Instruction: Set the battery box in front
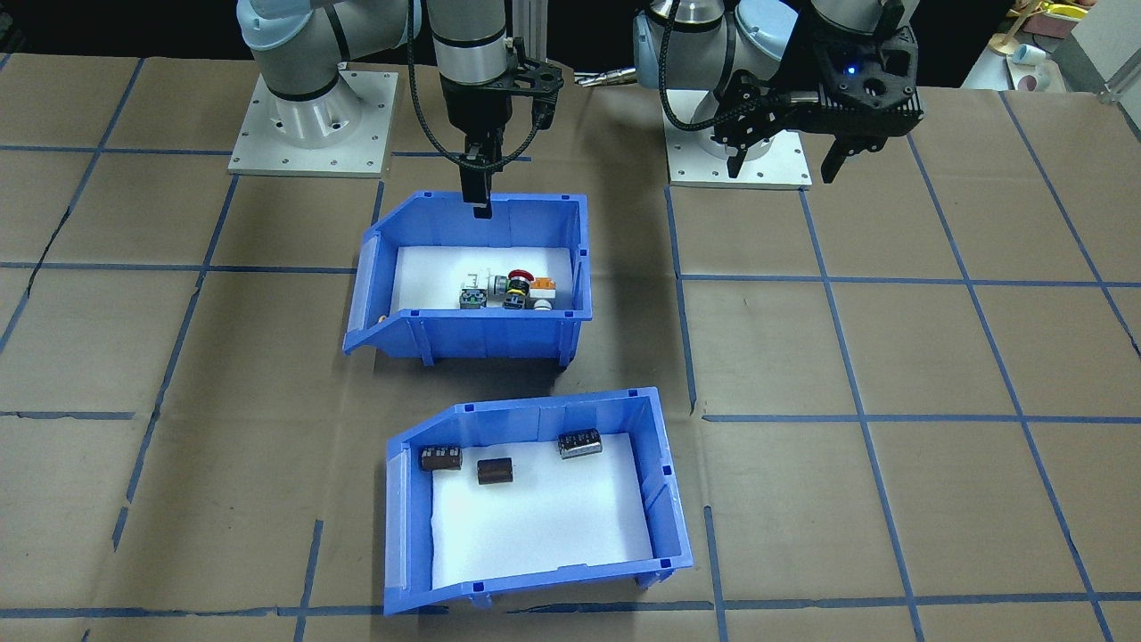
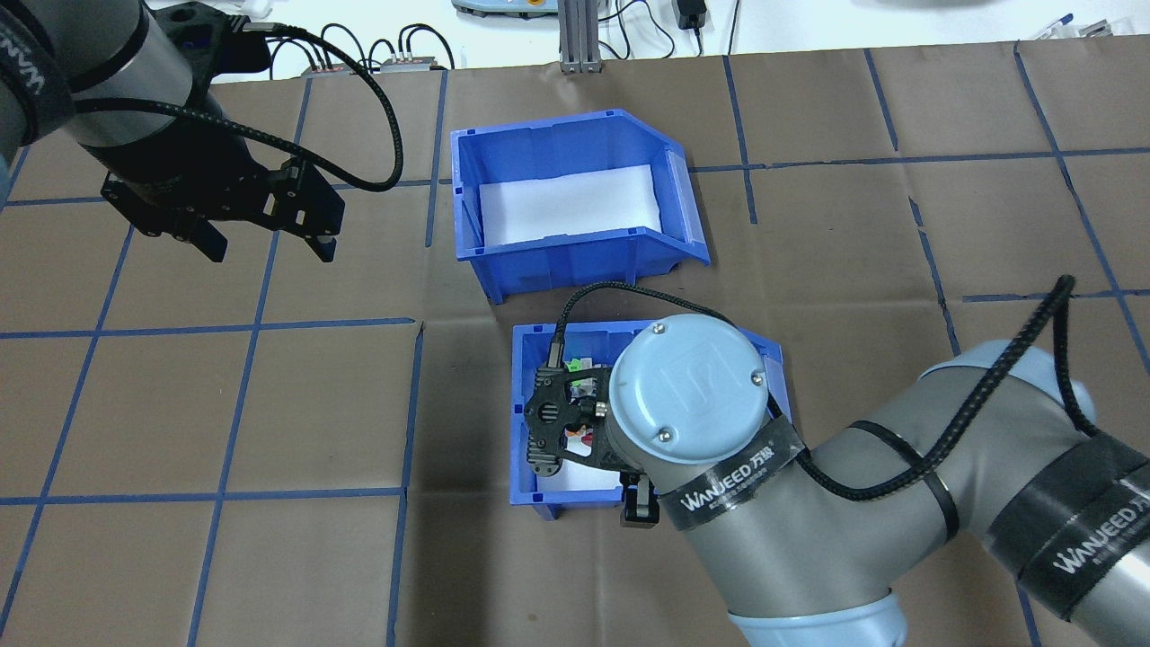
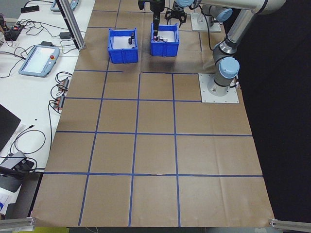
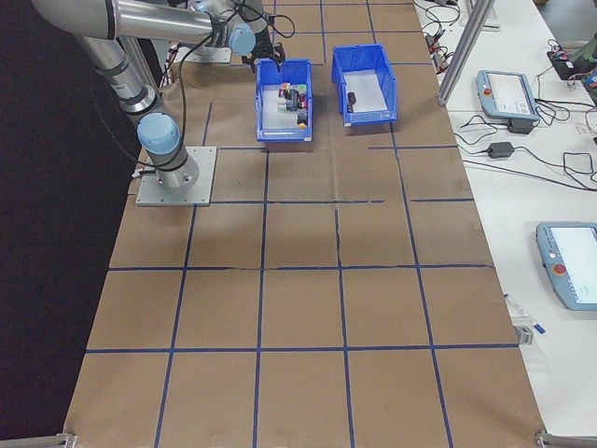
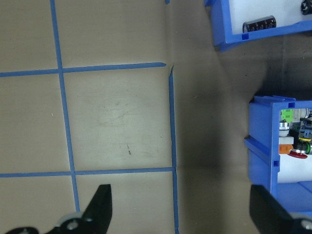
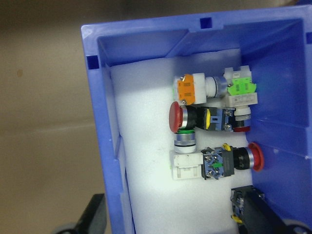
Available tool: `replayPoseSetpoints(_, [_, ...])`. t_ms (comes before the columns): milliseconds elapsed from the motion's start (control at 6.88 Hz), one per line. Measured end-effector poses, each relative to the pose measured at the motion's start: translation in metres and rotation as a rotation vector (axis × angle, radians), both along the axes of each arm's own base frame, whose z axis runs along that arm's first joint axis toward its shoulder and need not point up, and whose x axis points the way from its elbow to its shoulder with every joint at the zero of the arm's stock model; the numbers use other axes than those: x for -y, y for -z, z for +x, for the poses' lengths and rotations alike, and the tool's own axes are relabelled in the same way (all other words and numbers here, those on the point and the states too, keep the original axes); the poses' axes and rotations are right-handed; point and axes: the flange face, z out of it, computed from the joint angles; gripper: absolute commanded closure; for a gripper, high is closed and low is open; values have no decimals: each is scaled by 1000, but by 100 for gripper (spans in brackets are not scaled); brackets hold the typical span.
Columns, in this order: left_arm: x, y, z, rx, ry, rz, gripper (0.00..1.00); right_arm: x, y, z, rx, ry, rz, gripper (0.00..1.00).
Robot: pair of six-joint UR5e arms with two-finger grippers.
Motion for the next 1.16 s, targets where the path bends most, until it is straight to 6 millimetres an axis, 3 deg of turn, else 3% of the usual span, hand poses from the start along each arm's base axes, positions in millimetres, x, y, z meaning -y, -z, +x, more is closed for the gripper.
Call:
replayPoseSetpoints(291, [0, 0, 0, 0, -2, 0, 1, 37, -30, -30, 3, 103, 4, 0])
replayPoseSetpoints(581, [0, -1, 0, 1, -2, -1, 1, 68, -47, -65, 5, 210, 15, 0])
replayPoseSetpoints(1162, [-1, -2, 1, 6, 2, -4, 1, 112, -80, -133, 14, 464, 34, 0])
